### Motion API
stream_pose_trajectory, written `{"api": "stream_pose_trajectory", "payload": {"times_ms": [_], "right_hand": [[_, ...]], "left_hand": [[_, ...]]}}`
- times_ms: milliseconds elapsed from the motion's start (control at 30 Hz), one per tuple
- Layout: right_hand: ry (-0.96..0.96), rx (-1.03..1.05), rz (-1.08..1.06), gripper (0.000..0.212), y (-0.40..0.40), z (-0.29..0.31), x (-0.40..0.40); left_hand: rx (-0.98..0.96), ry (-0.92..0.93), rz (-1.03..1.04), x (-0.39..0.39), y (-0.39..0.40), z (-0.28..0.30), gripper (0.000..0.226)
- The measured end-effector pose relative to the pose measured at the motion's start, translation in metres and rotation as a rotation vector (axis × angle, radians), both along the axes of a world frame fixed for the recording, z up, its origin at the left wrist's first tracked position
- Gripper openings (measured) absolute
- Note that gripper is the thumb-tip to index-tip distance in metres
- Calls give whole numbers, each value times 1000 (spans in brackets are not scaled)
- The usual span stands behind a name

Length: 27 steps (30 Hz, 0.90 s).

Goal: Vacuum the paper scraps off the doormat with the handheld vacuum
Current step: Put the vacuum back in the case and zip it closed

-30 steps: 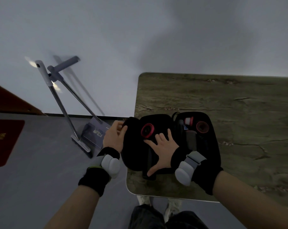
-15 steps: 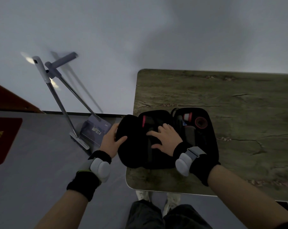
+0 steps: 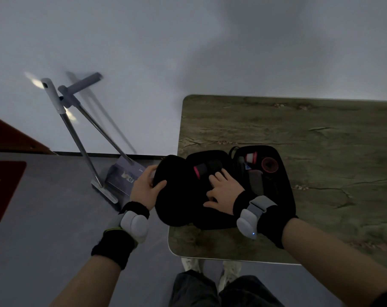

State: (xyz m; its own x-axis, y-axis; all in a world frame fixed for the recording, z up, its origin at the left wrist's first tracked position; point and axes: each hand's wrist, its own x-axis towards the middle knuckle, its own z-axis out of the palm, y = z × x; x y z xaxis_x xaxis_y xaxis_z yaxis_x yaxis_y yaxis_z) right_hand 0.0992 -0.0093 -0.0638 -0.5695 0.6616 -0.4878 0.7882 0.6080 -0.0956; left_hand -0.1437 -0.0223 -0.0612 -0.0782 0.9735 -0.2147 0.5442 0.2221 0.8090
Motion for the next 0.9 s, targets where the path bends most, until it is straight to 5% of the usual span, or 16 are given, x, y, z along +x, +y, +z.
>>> {"api": "stream_pose_trajectory", "payload": {"times_ms": [100, 200, 333, 433, 600, 733, 900], "right_hand": [[225, -17, -65, 56, -5, 3, 13], [421, 20, -254, 32, -4, 7, 27], [447, 102, -546, 20, -4, 5, 60], [444, 84, -730, 18, -11, 1, 90], [365, 273, -980, 36, -28, -5, 122], [367, 70, -1314, 64, -32, -7, 143], [649, -69, -1339, 51, -39, -7, 141]], "left_hand": [[-17, -179, -39, 14, 3, 6, 24], [-123, -362, -80, 44, 2, 18, 23], [-112, -108, -213, 71, 0, 0, 23], [-111, 234, -35, 86, -6, -14, 53], [-299, 333, -39, 114, -19, -27, 118], [-333, 238, 12, 123, -19, -28, 131], [-375, -33, 130, 123, -20, -28, 125]]}}
